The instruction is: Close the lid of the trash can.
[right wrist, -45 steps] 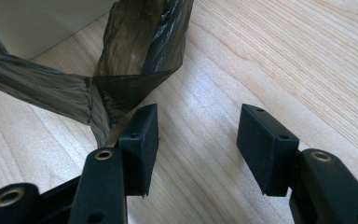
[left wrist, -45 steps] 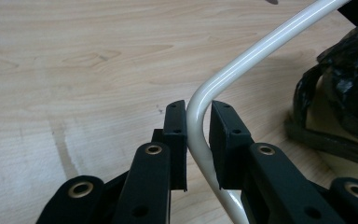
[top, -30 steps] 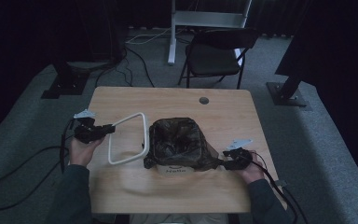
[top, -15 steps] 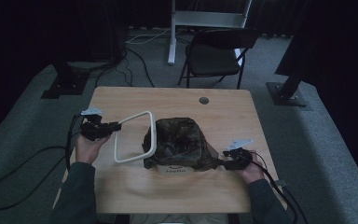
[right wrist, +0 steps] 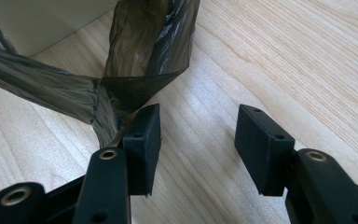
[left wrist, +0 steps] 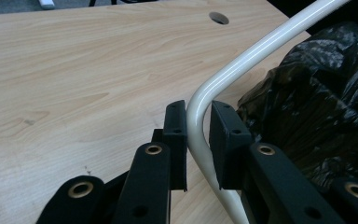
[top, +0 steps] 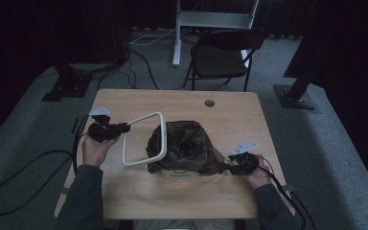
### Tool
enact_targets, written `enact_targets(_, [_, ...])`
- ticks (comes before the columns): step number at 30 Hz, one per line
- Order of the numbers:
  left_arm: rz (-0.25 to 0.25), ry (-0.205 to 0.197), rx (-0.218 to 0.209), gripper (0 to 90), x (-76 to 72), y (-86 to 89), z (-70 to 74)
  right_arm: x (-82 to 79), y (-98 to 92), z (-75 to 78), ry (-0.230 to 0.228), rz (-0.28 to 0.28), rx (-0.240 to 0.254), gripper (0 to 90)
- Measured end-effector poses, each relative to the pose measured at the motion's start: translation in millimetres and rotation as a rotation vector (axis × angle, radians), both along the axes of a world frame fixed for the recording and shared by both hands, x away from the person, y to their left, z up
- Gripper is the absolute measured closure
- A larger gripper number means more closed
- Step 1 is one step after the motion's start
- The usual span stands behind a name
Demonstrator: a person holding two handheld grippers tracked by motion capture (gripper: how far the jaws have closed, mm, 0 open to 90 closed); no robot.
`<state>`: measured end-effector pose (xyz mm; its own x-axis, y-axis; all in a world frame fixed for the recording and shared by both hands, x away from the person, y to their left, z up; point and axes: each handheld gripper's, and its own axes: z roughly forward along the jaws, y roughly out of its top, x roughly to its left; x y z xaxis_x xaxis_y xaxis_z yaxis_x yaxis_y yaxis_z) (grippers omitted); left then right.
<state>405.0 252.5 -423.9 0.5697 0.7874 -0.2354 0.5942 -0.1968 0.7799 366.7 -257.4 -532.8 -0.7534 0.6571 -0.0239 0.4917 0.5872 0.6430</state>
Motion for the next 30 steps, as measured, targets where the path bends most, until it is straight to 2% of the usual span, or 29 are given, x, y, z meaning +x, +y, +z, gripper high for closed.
enact_targets(4, [-0.007, -0.002, -0.01, 77.9, 0.5, -3.6, 1.2, -0.9, 1.2, 0.5, -0.004, 0.003, -0.008, 50.3])
enact_targets(10, [-0.02, -0.002, -0.01, 77.9, 1.8, -10.2, 3.1, -2.8, 2.0, 5.1, -0.032, 0.007, -0.004, 50.5])
enact_targets(19, [-0.033, -0.006, -0.006, 77.9, 3.6, -18.0, 9.6, -2.7, -10.9, 19.8, -0.084, -0.054, 0.053, 50.8])
enact_targets(22, [-0.038, -0.008, -0.011, 77.9, 5.3, -23.5, 11.7, -6.2, -6.5, 25.3, -0.088, -0.033, 0.086, 50.9])
enact_targets(24, [-0.04, -0.006, -0.008, 77.9, 5.8, -24.6, 11.9, -7.1, -3.5, 26.8, -0.092, -0.021, 0.09, 50.9])
enact_targets(30, [-0.054, -0.007, -0.008, 77.9, 8.2, -32.3, 13.8, -11.1, 16.4, 35.2, -0.101, 0.038, 0.141, 51.2])
